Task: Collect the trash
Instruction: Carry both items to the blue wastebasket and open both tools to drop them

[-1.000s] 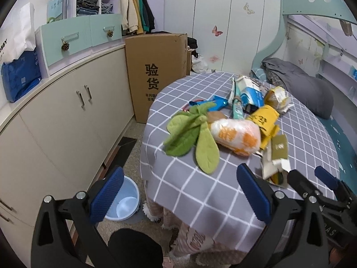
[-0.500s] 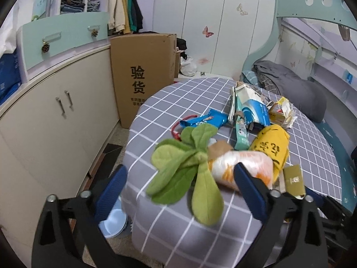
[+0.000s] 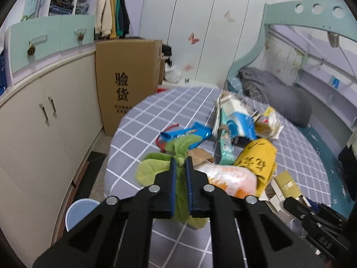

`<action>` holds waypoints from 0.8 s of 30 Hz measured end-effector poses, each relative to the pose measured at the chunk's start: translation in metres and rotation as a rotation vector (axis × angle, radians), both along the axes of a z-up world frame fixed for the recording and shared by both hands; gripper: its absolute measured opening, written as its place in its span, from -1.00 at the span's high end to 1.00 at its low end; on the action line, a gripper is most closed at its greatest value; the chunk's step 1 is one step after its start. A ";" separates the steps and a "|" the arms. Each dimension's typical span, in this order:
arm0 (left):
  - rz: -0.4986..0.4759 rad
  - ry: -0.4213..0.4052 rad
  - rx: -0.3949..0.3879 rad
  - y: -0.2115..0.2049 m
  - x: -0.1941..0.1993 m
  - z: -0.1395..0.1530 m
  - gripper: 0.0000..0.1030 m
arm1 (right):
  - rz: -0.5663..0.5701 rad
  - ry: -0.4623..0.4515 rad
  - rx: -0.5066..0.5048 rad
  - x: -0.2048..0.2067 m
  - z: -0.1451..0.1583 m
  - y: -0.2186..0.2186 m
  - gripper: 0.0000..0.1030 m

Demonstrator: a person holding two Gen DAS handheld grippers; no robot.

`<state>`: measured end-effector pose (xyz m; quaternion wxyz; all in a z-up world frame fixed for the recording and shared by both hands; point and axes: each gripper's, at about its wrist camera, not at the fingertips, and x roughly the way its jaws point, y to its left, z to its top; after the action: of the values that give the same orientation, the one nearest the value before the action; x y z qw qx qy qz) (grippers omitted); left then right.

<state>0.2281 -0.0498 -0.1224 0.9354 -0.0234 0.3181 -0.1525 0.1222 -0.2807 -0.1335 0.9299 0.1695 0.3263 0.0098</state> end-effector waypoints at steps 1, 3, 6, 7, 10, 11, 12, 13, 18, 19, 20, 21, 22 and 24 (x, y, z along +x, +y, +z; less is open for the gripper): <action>0.001 -0.007 -0.006 0.002 -0.003 0.003 0.87 | -0.005 -0.001 -0.001 -0.002 0.000 -0.001 0.31; -0.003 -0.033 -0.033 0.007 -0.012 0.011 0.88 | -0.017 -0.001 -0.007 -0.005 0.001 -0.004 0.32; -0.005 -0.075 -0.070 0.015 -0.027 0.025 0.88 | -0.037 -0.020 -0.012 -0.013 0.007 -0.005 0.33; -0.006 -0.084 -0.079 0.018 -0.030 0.028 0.88 | -0.045 -0.030 -0.013 -0.017 0.010 -0.006 0.33; -0.008 -0.124 -0.122 0.030 -0.045 0.043 0.89 | -0.060 -0.068 -0.017 -0.026 0.022 -0.005 0.33; -0.006 -0.134 -0.131 0.034 -0.049 0.046 0.89 | -0.063 -0.087 -0.019 -0.029 0.028 -0.003 0.33; -0.004 -0.153 -0.146 0.040 -0.056 0.052 0.89 | -0.061 -0.102 -0.020 -0.032 0.034 -0.001 0.33; -0.002 -0.163 -0.151 0.045 -0.060 0.054 0.89 | -0.057 -0.116 -0.022 -0.034 0.039 0.001 0.33; 0.056 -0.208 -0.163 0.081 -0.081 0.063 0.89 | 0.039 -0.189 -0.043 -0.038 0.068 0.037 0.33; 0.073 -0.209 -0.163 0.090 -0.084 0.062 0.89 | 0.067 -0.199 -0.049 -0.037 0.073 0.047 0.33; 0.090 -0.207 -0.164 0.100 -0.086 0.060 0.89 | 0.110 -0.211 -0.056 -0.034 0.078 0.064 0.33; 0.115 -0.203 -0.160 0.113 -0.088 0.057 0.89 | 0.144 -0.217 -0.059 -0.032 0.080 0.076 0.33; 0.139 -0.198 -0.152 0.124 -0.087 0.054 0.89 | 0.180 -0.220 -0.063 -0.028 0.082 0.089 0.33; 0.197 -0.177 -0.137 0.150 -0.086 0.043 0.89 | 0.276 -0.213 -0.068 -0.016 0.082 0.124 0.33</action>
<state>0.1423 0.1006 -0.0795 0.9665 -0.1049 0.2194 -0.0827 0.1060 -0.1566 -0.0519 0.9542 0.0894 0.2464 0.1440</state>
